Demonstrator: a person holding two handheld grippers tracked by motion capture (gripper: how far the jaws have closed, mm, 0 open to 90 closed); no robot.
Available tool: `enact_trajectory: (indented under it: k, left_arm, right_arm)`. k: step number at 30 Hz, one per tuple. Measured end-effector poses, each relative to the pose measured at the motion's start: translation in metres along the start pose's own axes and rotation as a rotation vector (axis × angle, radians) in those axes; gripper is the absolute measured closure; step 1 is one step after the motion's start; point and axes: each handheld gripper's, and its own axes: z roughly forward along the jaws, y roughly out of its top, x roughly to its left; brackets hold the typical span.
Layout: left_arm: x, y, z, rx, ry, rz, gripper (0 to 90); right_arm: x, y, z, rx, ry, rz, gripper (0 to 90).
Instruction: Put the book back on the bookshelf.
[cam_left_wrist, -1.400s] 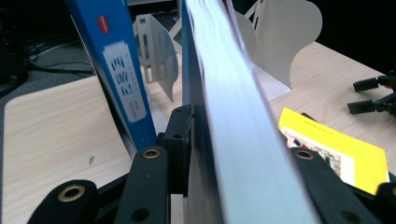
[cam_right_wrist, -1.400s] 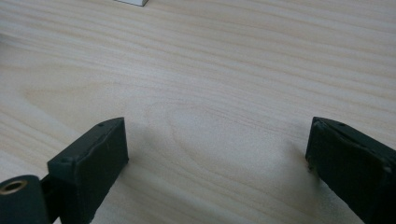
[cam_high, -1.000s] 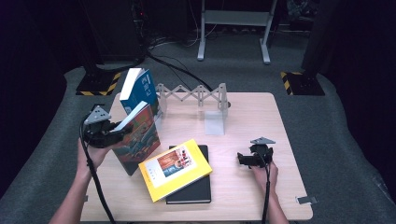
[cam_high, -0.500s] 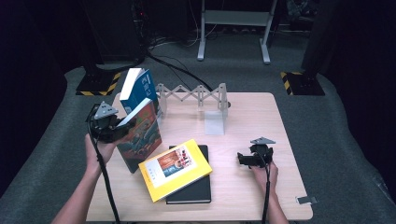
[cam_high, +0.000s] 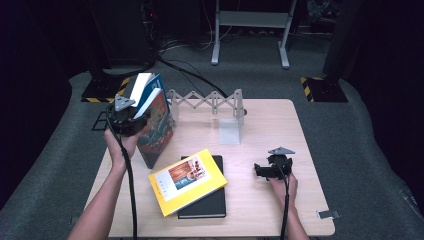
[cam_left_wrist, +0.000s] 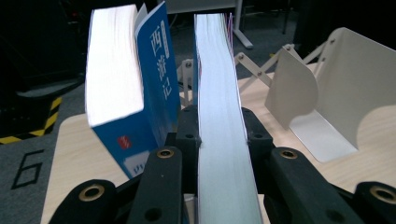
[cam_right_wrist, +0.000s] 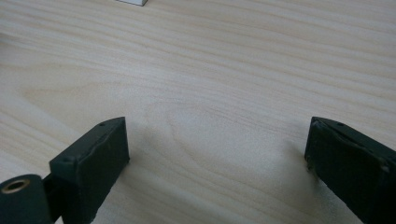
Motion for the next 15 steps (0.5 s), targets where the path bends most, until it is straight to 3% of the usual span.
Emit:
enact_trajectory:
  k: [15]
  left_arm:
    - [-0.008,0.016,0.039,-0.021,0.105,-0.029,73.9]
  right_arm:
    - [0.000,0.000,0.000,-0.002,0.002,-0.006,5.7]
